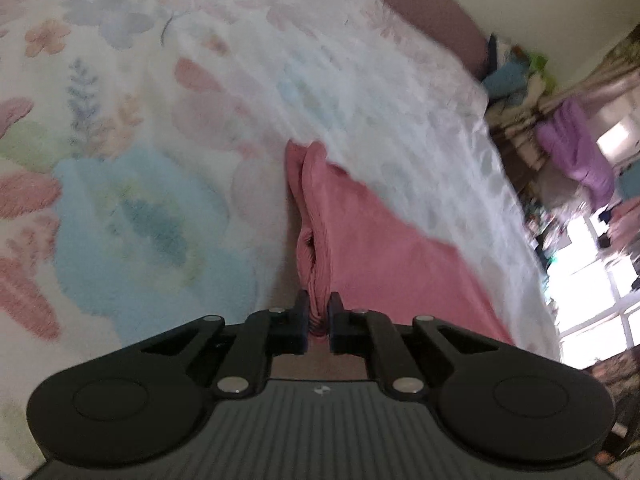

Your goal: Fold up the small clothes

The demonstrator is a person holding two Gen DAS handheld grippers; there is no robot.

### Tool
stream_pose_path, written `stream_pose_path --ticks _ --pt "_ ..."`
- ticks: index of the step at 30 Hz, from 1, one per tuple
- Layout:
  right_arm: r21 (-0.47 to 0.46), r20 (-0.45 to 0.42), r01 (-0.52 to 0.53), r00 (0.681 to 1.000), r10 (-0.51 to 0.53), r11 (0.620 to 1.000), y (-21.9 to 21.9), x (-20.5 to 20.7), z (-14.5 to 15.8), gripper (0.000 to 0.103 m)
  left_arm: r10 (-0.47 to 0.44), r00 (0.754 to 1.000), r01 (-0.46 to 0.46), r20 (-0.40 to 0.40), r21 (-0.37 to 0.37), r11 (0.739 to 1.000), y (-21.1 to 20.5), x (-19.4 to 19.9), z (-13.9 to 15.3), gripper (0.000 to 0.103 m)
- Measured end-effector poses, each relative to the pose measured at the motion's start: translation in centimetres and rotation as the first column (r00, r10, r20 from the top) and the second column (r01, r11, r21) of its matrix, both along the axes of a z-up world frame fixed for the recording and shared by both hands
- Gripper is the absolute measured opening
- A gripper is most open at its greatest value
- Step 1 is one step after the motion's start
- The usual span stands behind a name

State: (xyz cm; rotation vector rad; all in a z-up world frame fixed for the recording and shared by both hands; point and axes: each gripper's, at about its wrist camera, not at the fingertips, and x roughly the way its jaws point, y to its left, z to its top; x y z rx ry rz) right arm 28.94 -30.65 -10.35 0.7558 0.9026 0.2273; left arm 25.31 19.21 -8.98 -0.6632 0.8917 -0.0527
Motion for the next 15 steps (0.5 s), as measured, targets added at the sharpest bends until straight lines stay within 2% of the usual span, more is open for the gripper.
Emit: stream_pose_path --ticks 2,6,8,9,10,11,12,13,15 --pt "-0.037 -0.040 -0.009 0.999 0.008 0.999 0.3 -0.2 -1.0 0.002 -0.005 0.999 0.006 -0.051 0.024 1.000 -0.5 0.3 -2.1 0.008" --pt "-0.056 -0.105 0.003 0.994 -0.009 0.998 0.8 0.0 -5.5 0.002 0.004 0.995 0.001 -0.101 0.049 0.999 -1.0 1.0 -5.9 0.010" --pt "-0.047 -0.119 0.002 0.993 -0.008 0.999 0.7 0.2 -6.9 0.003 0.012 0.993 -0.008 -0.118 0.033 0.999 -0.8 1.4 -6.8 0.018" --pt "-0.059 -0.115 -0.006 0.993 -0.001 0.998 0.9 0.2 -7.0 0.006 0.007 0.992 -0.002 -0.122 0.042 0.999 -0.9 1.6 -6.7 0.019" --pt "-0.084 -0.112 -0.021 0.994 0.012 0.996 1.0 0.4 -6.9 0.016 -0.005 0.992 0.012 -0.124 0.055 0.998 -1.0 1.9 -6.5 0.022" --pt "-0.118 -0.109 -0.037 0.994 0.024 0.992 1.1 0.4 -6.5 0.021 -0.017 0.992 0.025 -0.122 0.070 0.997 -1.1 1.9 -5.9 0.027" --pt "-0.147 -0.096 -0.056 0.994 0.042 0.987 1.2 0.4 -6.0 0.031 -0.026 0.993 0.037 -0.114 0.088 0.995 -0.9 1.7 -5.5 0.031" --pt "-0.168 -0.077 -0.074 0.995 0.061 0.983 1.0 0.4 -5.3 0.037 -0.032 0.994 0.043 -0.100 0.112 0.993 -0.8 1.7 -4.8 0.039" --pt "-0.182 -0.042 -0.098 0.995 0.091 0.978 0.4 0.8 -3.9 0.038 -0.026 0.999 0.032 -0.037 0.162 0.986 -0.6 1.5 -2.9 0.044"
